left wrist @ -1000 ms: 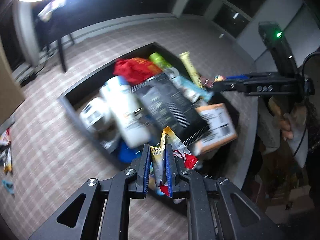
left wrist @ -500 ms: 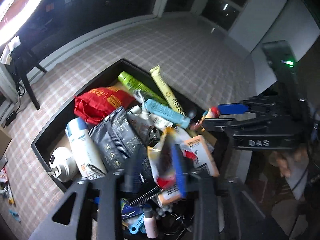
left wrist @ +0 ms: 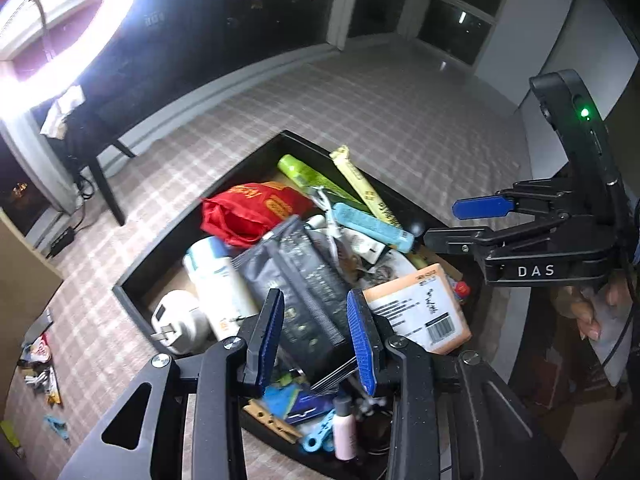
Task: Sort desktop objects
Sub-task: 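Carry the sachet and clown figurine into the tray while both tools open, then move both tools back over the remaining items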
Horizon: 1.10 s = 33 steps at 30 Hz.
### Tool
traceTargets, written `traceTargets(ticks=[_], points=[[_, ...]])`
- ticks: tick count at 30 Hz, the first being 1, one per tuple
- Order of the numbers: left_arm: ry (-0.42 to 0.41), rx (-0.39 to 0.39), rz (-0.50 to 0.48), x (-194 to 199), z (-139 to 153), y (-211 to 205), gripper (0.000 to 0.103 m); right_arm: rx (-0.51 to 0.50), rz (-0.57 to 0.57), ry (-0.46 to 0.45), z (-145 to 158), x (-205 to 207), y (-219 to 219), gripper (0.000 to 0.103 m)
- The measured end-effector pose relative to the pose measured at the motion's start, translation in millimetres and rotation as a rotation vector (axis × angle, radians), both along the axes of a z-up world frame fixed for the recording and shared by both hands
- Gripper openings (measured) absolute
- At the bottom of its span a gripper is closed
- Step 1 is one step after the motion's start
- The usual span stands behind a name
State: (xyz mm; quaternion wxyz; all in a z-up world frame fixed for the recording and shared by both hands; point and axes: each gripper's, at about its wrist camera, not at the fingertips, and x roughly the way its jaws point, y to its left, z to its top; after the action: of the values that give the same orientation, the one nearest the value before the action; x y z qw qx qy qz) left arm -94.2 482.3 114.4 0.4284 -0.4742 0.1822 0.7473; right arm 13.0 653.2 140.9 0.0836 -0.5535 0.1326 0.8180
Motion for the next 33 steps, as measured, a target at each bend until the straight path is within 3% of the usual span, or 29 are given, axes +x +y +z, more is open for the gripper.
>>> traceTargets(ticks=[11,17,25,33], points=[[0.003,-0.013,0.083,-8,-2,-44,0.035,0.040,0.099,0.019,4,-23,-40,0.054],[0.035,-0.020,0.166,-16,1,-76,0.036,0.048,0.169,0.045,5,-38,-74,0.054],[0.029,-0.021,0.269,-31,-5,-127,0.039,0.009,0.290,0.069,8,-67,-126,0.054],[0.025,-0.017,0.384,-46,-12,-182,0.040,0.033,0.402,0.069,2,-93,-178,0.054]])
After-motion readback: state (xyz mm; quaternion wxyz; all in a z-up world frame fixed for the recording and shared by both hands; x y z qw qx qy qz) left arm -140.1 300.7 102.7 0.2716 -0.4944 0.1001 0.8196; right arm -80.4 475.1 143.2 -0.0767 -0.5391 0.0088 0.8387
